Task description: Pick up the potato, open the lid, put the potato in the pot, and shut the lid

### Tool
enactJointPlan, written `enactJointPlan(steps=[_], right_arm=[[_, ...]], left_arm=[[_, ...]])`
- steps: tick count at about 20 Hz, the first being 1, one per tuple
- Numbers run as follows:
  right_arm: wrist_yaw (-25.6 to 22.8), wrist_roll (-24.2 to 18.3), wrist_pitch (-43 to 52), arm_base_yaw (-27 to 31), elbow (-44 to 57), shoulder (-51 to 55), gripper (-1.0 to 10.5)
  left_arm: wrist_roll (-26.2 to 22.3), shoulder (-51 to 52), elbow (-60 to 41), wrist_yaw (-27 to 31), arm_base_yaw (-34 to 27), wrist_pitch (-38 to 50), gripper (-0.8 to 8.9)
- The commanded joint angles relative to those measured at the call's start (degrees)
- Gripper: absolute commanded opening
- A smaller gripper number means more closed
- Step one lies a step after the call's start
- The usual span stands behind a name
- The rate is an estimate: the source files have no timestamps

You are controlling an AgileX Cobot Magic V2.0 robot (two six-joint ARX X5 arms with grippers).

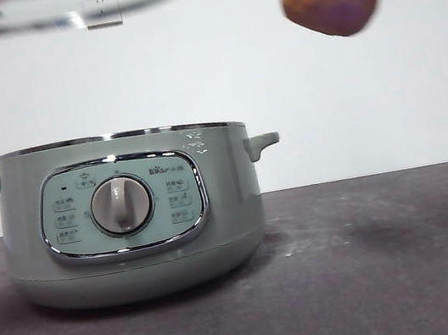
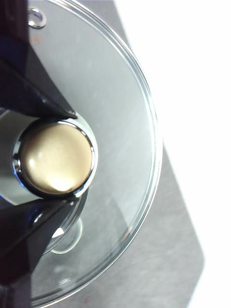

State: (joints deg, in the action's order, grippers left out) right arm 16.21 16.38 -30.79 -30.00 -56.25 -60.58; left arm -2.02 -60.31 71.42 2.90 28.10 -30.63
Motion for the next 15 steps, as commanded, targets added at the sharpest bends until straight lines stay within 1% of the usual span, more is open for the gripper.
enactJointPlan(steps=[1,5,7,9,12,15], right_arm=[[0.2,0.5,1.4,-2.2,-3.9,-5.4,-0.1],[0.1,-2.9,2.0,-6.2,-14.5,-19.3,-0.1],[0.0,-4.6,1.9,-7.8,-20.8,-26.8,-0.1],[0.0,-6.5,1.4,-9.3,-27.5,-34.2,-0.1],[-0.4,-9.5,0.0,-11.1,-37.4,-44.7,-0.1],[-5.4,-13.4,-2.4,-12.7,-45.0,-53.2,-0.1]], left_arm=[[-1.1,5.1,2.9,0.2,0.0,-2.0,-0.09],[-1.1,12.0,4.1,3.5,0.0,-6.8,-0.09],[-1.0,14.7,4.1,3.8,0.0,-9.1,-0.09],[-1.0,16.4,4.1,4.9,0.0,-11.1,-0.09],[-1.0,17.5,4.1,5.0,0.0,-13.2,-0.09],[-1.0,17.5,4.1,5.0,0.0,-14.4,-0.09]])
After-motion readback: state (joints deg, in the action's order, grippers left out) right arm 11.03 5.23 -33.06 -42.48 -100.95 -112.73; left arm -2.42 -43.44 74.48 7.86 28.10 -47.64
